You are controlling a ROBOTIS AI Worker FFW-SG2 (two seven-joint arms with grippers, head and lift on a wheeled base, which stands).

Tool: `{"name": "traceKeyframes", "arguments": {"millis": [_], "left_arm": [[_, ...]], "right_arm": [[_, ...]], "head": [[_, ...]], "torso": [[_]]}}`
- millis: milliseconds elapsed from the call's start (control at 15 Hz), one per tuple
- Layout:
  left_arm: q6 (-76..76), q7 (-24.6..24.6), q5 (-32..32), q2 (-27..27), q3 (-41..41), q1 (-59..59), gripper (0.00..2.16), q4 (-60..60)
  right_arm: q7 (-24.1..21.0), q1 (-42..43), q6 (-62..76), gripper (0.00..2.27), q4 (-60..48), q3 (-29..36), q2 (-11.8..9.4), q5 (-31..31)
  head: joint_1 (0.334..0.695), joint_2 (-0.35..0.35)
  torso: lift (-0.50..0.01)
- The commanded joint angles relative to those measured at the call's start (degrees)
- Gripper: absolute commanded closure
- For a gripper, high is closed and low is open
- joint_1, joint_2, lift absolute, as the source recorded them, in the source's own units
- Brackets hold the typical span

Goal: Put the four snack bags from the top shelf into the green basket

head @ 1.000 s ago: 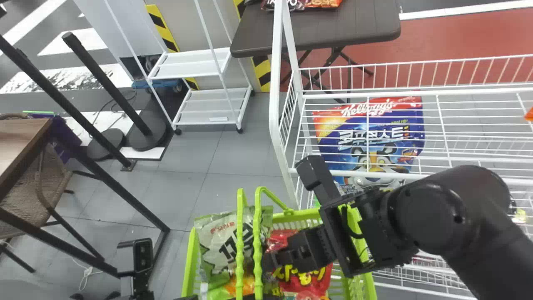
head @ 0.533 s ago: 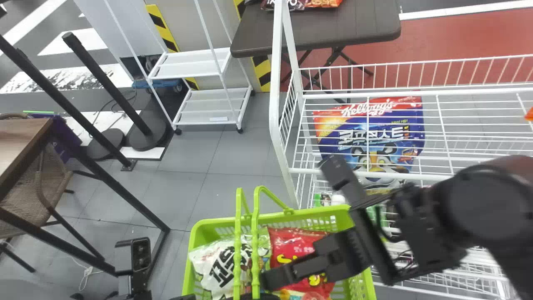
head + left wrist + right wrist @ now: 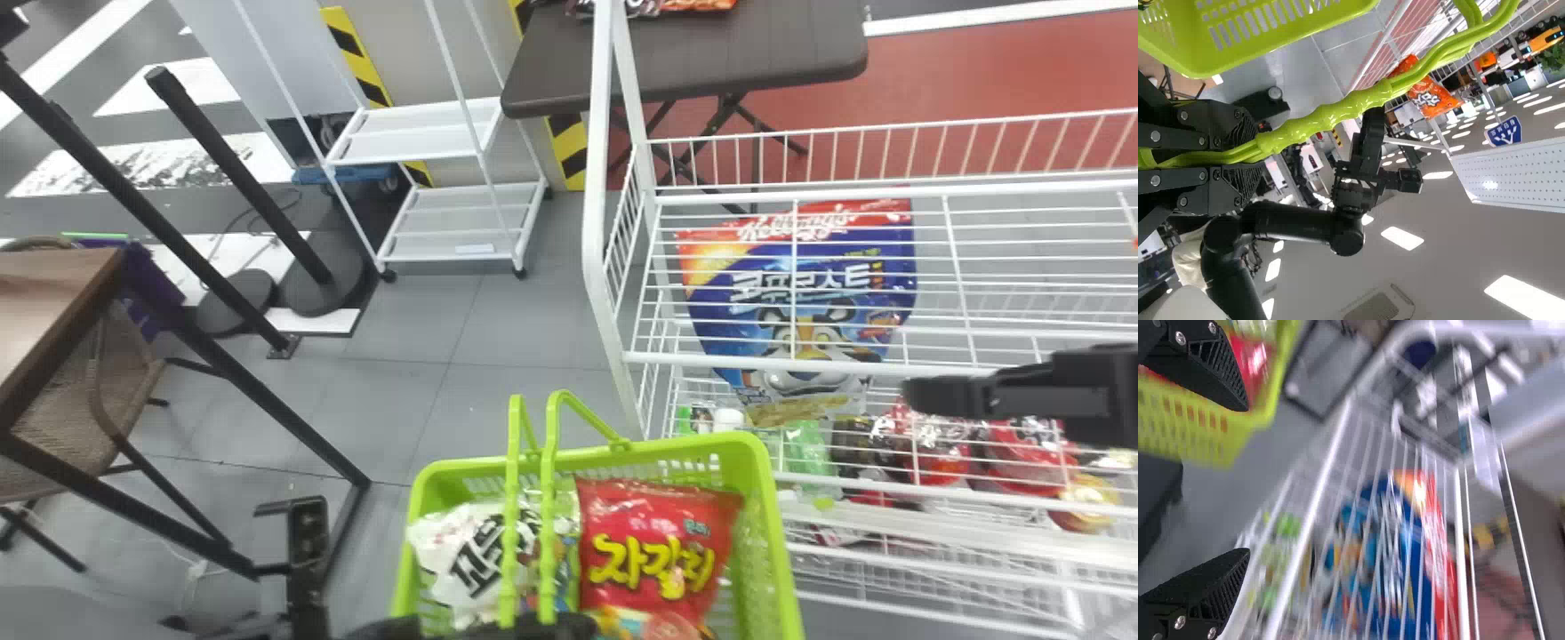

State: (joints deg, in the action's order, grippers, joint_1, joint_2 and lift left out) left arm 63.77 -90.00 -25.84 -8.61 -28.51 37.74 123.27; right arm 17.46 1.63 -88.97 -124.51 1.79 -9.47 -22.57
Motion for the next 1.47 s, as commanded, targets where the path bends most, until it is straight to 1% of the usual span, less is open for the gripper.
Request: {"name": "traceKeyframes", "arguments": {"millis": [0, 67, 133, 200, 400, 533, 733, 867, 933, 1000, 1067, 1200, 1267, 1400], "left_arm": [[0.0, -0.6, 0.0, 0.0, -0.1, 0.0, 2.15, 0.0], [0.0, -0.6, 0.0, 0.0, -0.1, 0.1, 2.15, -0.1], [0.0, -0.6, 0.0, 0.0, -0.1, 0.1, 2.15, -0.3], [0.0, -0.6, 0.0, 0.0, -0.1, 0.1, 2.15, -0.7], [-0.2, -0.6, 0.0, 0.0, -0.3, 0.1, 2.15, -0.8], [-0.2, -0.6, -0.1, 0.0, -0.3, 0.0, 2.15, -1.2], [-0.7, -0.6, -0.1, 0.1, -1.2, 0.0, 2.15, -2.2], [-0.7, -0.6, -0.2, 0.1, -1.5, 0.1, 2.15, -2.5], [-0.9, -0.6, -0.2, 0.1, -1.6, 0.1, 2.15, -2.7], [-1.1, -0.6, -0.2, 0.1, -1.6, 0.1, 2.15, -2.9], [-1.1, -0.6, -0.2, 0.1, -1.6, 0.0, 2.15, -2.9], [-1.2, -0.6, -0.2, 0.1, -1.5, 0.0, 2.15, -3.0], [-1.2, -0.6, -0.2, 0.1, -1.6, 0.0, 2.15, -3.0], [-1.2, -0.6, -0.2, 0.1, -1.6, 0.0, 2.15, -3.1]], "right_arm": [[-0.6, 1.3, 11.0, 0.04, 6.3, 2.9, 0.8, 10.2], [-1.8, 2.5, 15.0, 0.04, 9.0, 4.1, 1.5, 12.6], [-2.5, 3.8, 20.8, 0.04, 12.1, 5.1, 1.5, 15.4], [-3.4, 5.7, 25.4, 0.04, 15.5, 5.8, 1.5, 16.9], [-3.9, 12.0, 32.6, 0.04, 25.7, 6.7, 1.5, 21.2], [-6.4, 15.0, 38.2, 0.05, 31.9, 6.8, 1.5, 22.7], [-6.4, 20.7, 44.4, 0.05, 43.0, 7.2, 1.1, 25.6], [-7.4, 22.5, 45.8, 0.1, 46.8, 7.4, 1.1, 26.3], [-7.5, 23.0, 45.6, 0.22, 47.3, 7.4, 1.1, 26.5], [-7.6, 22.9, 44.9, 0.49, 47.3, 7.2, 1.1, 26.9], [-7.6, 22.9, 43.7, 0.83, 47.3, 7.0, 1.1, 26.9], [-8.0, 22.9, 41.2, 1.97, 47.3, 7.0, 1.2, 26.9], [-8.1, 22.9, 39.8, 2.19, 46.9, 6.8, 1.3, 27.0], [-8.1, 22.2, 39.6, 2.25, 45.6, 7.0, 1.5, 26.8]], "head": [[0.695, 0.148], [0.695, 0.046], [0.695, -0.002], [0.695, -0.037], [0.695, -0.136], [0.695, -0.165], [0.695, -0.192], [0.695, -0.203], [0.695, -0.207], [0.695, -0.21], [0.695, -0.211], [0.695, -0.209], [0.695, -0.209], [0.695, -0.211]], "torso": [[0.0], [0.0], [0.0], [0.0], [0.0], [0.0], [0.0], [0.0], [0.0], [0.0], [0.0], [0.0], [0.0], [0.0]]}}
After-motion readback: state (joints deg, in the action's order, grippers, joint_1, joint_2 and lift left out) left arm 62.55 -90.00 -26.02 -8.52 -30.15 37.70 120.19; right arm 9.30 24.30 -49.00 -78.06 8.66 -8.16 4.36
